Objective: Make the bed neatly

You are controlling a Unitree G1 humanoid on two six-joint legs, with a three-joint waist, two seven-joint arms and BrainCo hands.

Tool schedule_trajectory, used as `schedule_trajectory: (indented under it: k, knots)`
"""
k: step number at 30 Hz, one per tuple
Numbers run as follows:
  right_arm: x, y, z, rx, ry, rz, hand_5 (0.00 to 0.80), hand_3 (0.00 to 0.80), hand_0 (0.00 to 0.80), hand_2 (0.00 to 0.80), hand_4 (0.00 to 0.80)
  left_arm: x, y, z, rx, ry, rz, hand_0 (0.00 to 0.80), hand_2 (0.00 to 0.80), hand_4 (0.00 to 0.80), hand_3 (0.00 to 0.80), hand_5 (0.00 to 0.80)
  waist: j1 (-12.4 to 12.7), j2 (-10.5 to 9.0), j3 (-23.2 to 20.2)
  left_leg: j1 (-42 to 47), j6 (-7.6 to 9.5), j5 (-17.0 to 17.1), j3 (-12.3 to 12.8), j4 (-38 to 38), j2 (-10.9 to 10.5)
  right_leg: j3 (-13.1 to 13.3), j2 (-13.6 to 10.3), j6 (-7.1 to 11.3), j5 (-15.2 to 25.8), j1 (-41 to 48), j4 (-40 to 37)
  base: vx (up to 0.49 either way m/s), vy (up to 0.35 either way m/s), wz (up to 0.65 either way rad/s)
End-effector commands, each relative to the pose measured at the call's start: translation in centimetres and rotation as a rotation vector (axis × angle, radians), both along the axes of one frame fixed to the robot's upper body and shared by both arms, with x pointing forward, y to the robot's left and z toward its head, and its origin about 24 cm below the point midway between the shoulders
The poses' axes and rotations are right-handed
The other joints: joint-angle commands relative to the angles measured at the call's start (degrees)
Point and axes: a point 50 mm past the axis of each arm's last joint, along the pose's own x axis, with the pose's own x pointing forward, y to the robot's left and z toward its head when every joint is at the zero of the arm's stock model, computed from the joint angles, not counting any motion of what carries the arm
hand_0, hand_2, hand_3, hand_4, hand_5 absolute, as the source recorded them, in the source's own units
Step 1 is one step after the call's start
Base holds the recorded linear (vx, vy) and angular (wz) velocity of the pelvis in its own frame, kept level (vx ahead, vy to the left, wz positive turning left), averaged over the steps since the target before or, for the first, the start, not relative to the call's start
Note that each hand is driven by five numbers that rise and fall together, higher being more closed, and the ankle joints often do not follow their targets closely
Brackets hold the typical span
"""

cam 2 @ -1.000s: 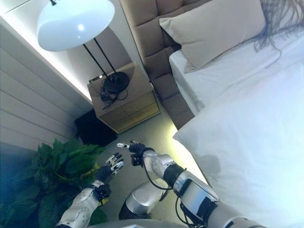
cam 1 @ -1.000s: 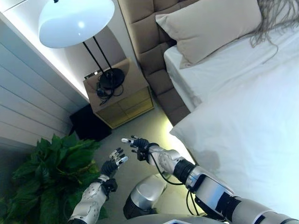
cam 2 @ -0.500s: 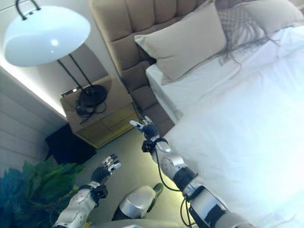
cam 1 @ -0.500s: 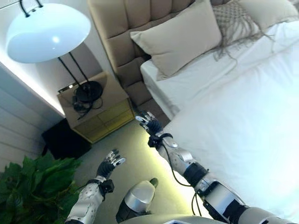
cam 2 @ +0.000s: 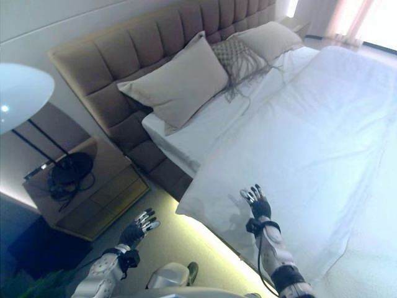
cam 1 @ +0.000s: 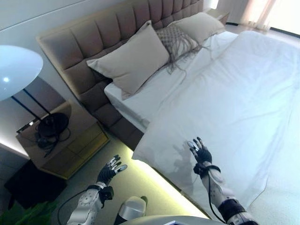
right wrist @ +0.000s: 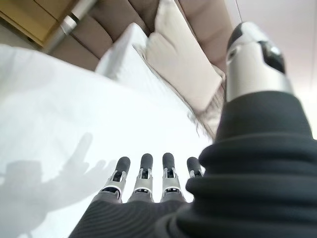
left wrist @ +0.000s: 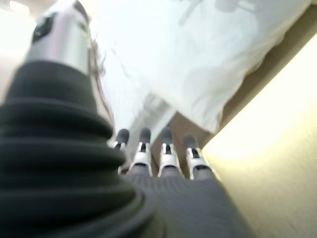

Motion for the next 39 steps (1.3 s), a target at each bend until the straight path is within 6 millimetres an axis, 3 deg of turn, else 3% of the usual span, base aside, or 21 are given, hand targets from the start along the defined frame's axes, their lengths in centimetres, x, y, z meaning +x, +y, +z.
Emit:
schedule_trajectory:
  k: [1,8,20,26,39]
  knots:
    - [0.1,-2.3,0.6,0.069,-0.111,-0.115,0.000,0.000,0.000,0.000,0.000,2.0,0.3,2.1,0.020,-0.143,-0.049,0.000,0.000,0.000,0.000,0.000,-0.15,-2.15,2.44,0.73,2.12,-0.06,3.40,2.52,1.10,2.70,-1.99,2.60,10.70,1.86,-4.44,-0.028,-0.105,-0.12]
    - [-3.4,-4.8,-1.4,0.040,-0.046,-0.223,0.000,0.000,0.000,0.000,0.000,2.5,0.0,1.9,0.024,-0.159,-0.044,0.000,0.000,0.000,0.000,0.000,-3.33,-2.77,1.89,3.38,2.22,-0.33,5.32,0.33,1.89,3.81,0.02,2.49,10.07,2.62,-5.90,-0.029,-0.102,-0.21]
    - [-6.0,-5.0,-2.5,0.137,-0.009,-0.343,0.000,0.000,0.000,0.000,0.000,3.0,0.5,1.6,0.007,-0.150,0.033,0.000,0.000,0.000,0.000,0.000,-6.93,-3.17,-0.29,5.92,0.40,0.74,9.05,-3.23,3.08,3.73,1.86,2.28,10.37,3.90,-9.52,-0.025,-0.032,-0.12]
    - [-6.0,-4.0,-2.8,0.131,0.026,-0.331,0.000,0.000,0.000,0.000,0.000,3.0,-0.2,1.3,-0.010,-0.136,0.044,0.000,0.000,0.000,0.000,0.000,-7.79,-2.63,-0.57,6.26,0.08,0.42,10.45,-2.82,3.37,3.08,2.07,1.74,10.08,4.14,-9.74,-0.011,0.017,-0.04]
    - [-4.7,-2.6,-2.0,0.150,-0.026,-0.221,0.000,0.000,0.000,0.000,0.000,3.5,-0.2,1.7,-0.032,-0.151,0.066,0.000,0.000,0.000,0.000,0.000,-8.27,-2.56,-0.58,6.05,-0.11,0.37,10.38,-1.90,3.41,2.48,2.25,1.21,9.98,4.21,-9.86,-0.007,0.006,-0.03]
